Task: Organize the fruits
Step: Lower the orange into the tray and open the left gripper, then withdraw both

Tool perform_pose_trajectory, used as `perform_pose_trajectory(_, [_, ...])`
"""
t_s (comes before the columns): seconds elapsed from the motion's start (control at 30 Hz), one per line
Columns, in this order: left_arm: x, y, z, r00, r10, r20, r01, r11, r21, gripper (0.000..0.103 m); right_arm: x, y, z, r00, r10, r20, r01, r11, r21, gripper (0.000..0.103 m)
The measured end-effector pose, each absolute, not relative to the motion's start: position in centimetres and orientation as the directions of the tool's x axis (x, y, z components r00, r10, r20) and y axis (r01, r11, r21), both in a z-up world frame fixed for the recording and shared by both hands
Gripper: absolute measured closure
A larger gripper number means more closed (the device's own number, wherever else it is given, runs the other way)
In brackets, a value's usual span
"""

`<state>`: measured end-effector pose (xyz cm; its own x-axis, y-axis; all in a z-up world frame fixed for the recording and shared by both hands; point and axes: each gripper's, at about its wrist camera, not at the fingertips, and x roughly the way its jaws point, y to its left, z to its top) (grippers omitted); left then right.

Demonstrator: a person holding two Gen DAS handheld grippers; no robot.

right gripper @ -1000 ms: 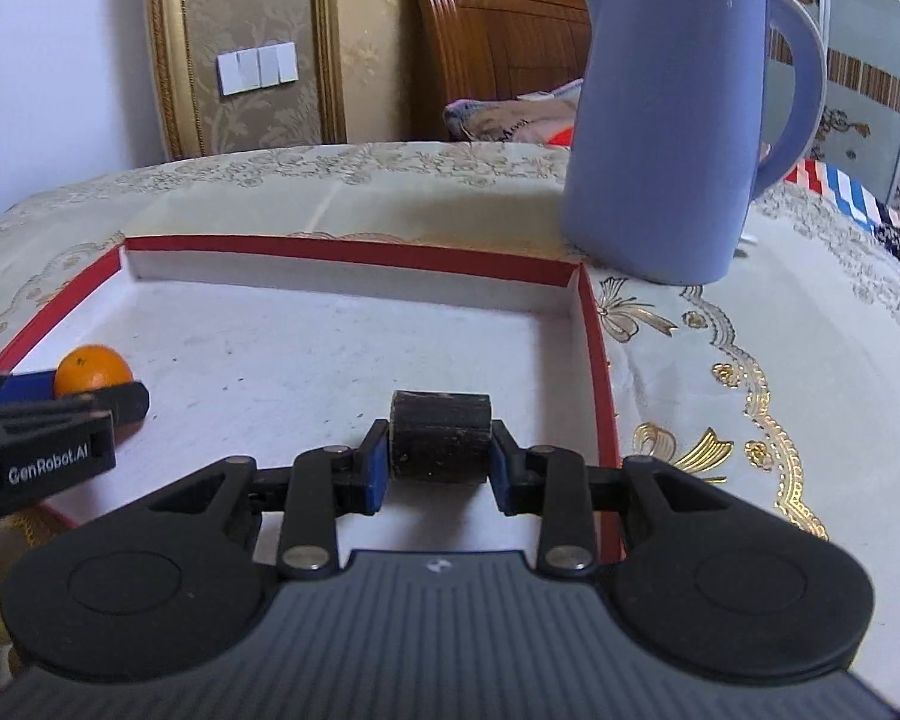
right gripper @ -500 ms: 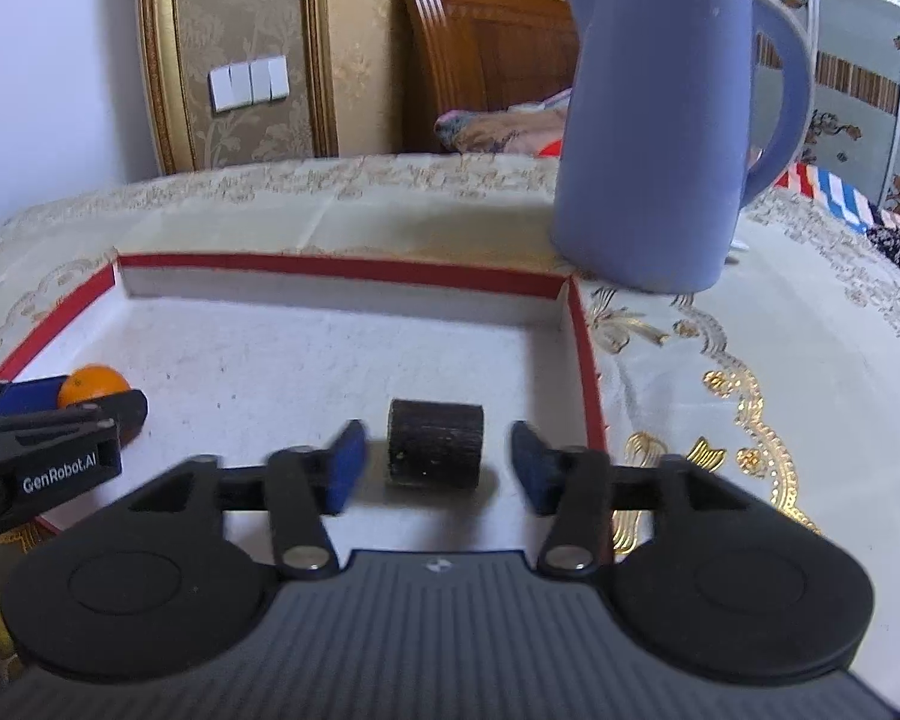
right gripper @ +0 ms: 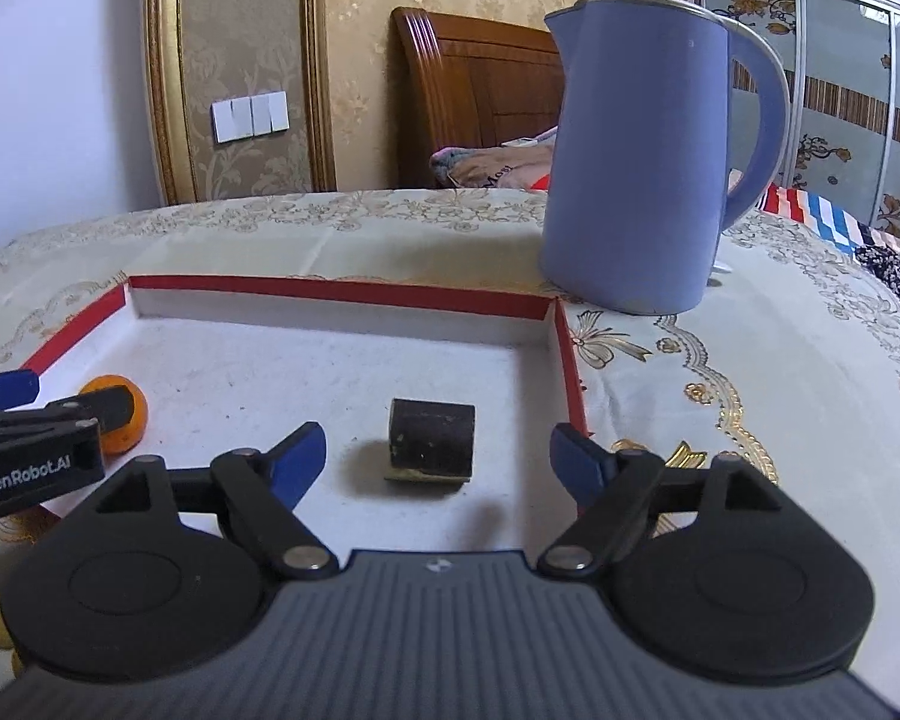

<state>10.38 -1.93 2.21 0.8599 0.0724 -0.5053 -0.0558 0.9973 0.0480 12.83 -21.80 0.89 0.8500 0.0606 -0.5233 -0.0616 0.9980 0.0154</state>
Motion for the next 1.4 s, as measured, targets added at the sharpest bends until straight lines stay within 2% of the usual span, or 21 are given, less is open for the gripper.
perform_pose_trajectory(0.17, [8.7,-1.0,2.3,0.867,0.065,-0.494,-0.068,0.998,0.01,0.034,12.2,-22.2,1.0,0.86,0.065,-0.505,-0.055,0.998,0.035,0.017])
perform_pose_trajectory(0.3, [7.0,-0.3,2.4,0.876,0.068,-0.477,-0.084,0.996,-0.014,0.034,11.1,-22.5,1.1,0.868,0.087,-0.49,-0.063,0.996,0.066,0.012])
perform_pose_trajectory(0.83, [2.9,1.4,2.1,0.89,0.087,-0.448,-0.11,0.994,-0.025,0.033,7.4,-23.4,0.7,0.889,0.105,-0.446,-0.064,0.992,0.106,0.012])
perform_pose_trajectory(0.93, [2.4,1.5,2.0,0.889,0.093,-0.448,-0.116,0.993,-0.025,0.026,7.3,-23.0,0.5,0.889,0.105,-0.445,-0.073,0.993,0.088,0.012])
perform_pose_trajectory(1.07, [2.2,1.8,2.3,0.895,0.09,-0.437,-0.12,0.992,-0.041,0.026,7.1,-23.0,0.6,0.893,0.105,-0.437,-0.077,0.994,0.082,0.011])
perform_pose_trajectory(1.2, [1.9,1.8,2.1,0.891,0.088,-0.445,-0.113,0.993,-0.031,0.026,6.9,-23.3,0.7,0.896,0.108,-0.43,-0.072,0.992,0.1,0.006])
perform_pose_trajectory(1.4, [1.5,2.1,2.1,0.894,0.08,-0.44,-0.108,0.993,-0.04,0.026,5.9,-23.6,0.6,0.894,0.121,-0.43,-0.075,0.99,0.122,0.005])
